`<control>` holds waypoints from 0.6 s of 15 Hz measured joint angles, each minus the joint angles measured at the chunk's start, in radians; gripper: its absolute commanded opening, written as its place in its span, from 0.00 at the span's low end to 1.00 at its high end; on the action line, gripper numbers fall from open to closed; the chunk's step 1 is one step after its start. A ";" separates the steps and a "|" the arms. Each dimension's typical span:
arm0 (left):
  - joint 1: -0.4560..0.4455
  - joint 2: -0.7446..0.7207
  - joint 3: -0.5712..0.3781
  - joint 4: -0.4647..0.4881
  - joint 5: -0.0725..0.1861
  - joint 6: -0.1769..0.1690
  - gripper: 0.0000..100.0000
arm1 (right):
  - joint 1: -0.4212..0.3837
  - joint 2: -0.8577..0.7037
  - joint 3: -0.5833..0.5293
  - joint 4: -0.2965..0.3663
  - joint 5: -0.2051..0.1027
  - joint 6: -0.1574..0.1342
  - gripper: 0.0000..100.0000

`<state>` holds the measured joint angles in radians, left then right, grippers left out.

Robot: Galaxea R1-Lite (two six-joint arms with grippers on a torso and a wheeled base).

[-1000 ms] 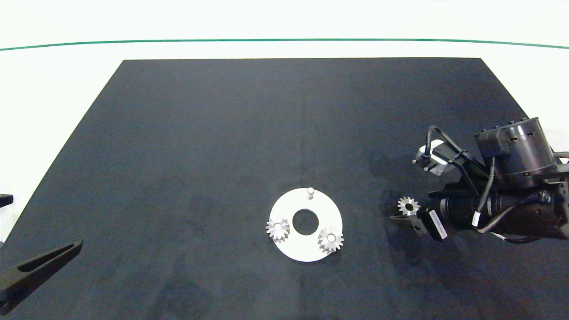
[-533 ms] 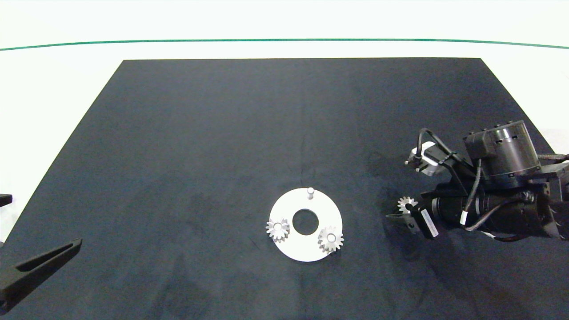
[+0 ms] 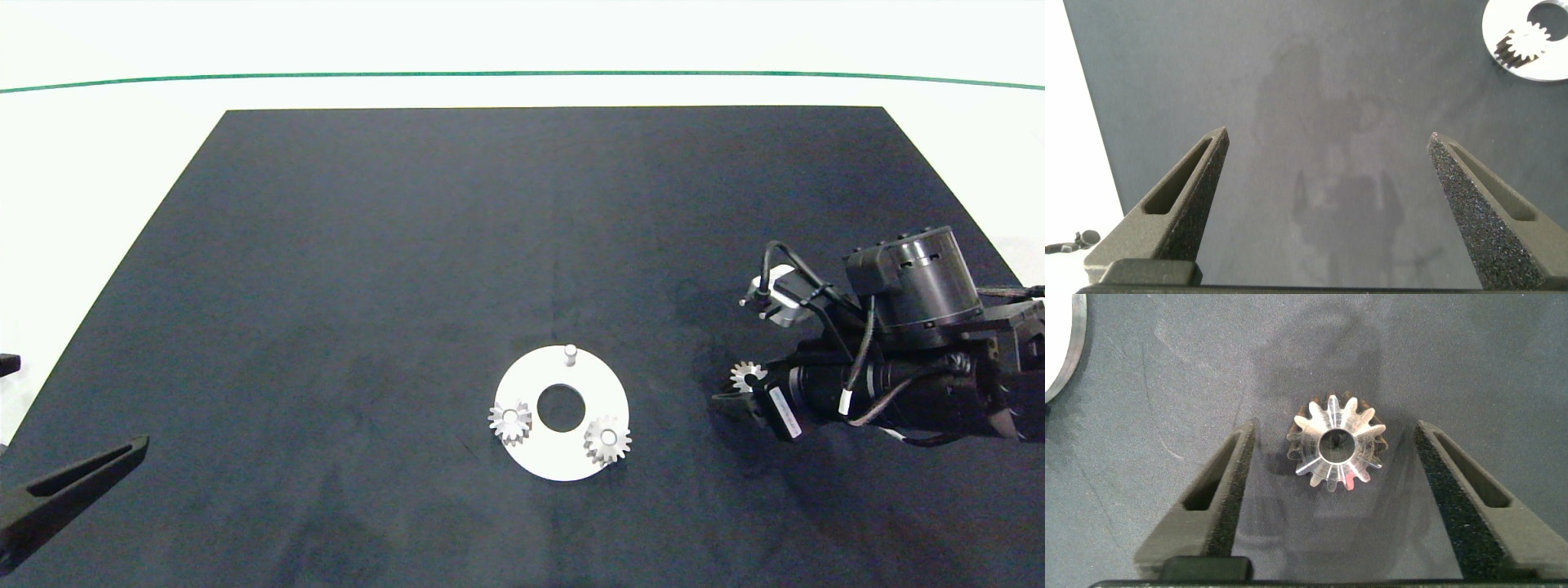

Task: Install three planetary gears onto the carrier pins

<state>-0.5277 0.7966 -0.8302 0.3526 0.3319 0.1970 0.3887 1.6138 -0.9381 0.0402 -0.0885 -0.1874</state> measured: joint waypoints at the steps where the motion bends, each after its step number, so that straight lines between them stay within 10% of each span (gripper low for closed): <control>1: 0.000 0.000 -0.001 0.000 0.000 0.000 1.00 | 0.000 0.000 0.000 0.000 0.000 0.000 0.72; 9: 0.001 -0.001 -0.003 0.000 0.000 0.000 1.00 | -0.003 0.002 -0.001 -0.002 0.000 0.002 0.55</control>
<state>-0.5268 0.7955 -0.8332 0.3521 0.3323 0.1970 0.3862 1.6155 -0.9389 0.0385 -0.0883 -0.1855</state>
